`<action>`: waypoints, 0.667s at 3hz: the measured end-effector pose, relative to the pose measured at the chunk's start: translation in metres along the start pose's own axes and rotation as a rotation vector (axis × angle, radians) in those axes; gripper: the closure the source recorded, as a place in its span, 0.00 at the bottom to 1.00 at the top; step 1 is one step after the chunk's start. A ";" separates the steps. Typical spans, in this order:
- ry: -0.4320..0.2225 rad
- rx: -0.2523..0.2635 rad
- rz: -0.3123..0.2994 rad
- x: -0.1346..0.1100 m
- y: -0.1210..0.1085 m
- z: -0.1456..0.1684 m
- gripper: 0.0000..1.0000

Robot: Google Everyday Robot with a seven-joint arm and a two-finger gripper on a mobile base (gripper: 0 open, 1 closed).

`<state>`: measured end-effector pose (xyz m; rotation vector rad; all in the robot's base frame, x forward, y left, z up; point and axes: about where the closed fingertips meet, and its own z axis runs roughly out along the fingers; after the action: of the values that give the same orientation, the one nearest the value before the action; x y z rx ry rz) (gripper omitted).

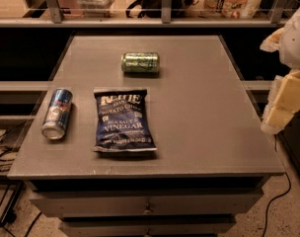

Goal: Place green can upright

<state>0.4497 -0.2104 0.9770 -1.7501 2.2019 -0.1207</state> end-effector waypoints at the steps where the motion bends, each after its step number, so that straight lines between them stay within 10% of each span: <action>1: -0.059 -0.016 0.000 -0.005 -0.020 0.009 0.00; 2: -0.123 -0.046 -0.016 -0.025 -0.047 0.022 0.00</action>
Offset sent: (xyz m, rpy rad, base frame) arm 0.0952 0.0342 -0.0037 0.1839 0.0354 0.1085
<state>0.5049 -0.1944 0.9735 -1.7502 2.1195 0.0336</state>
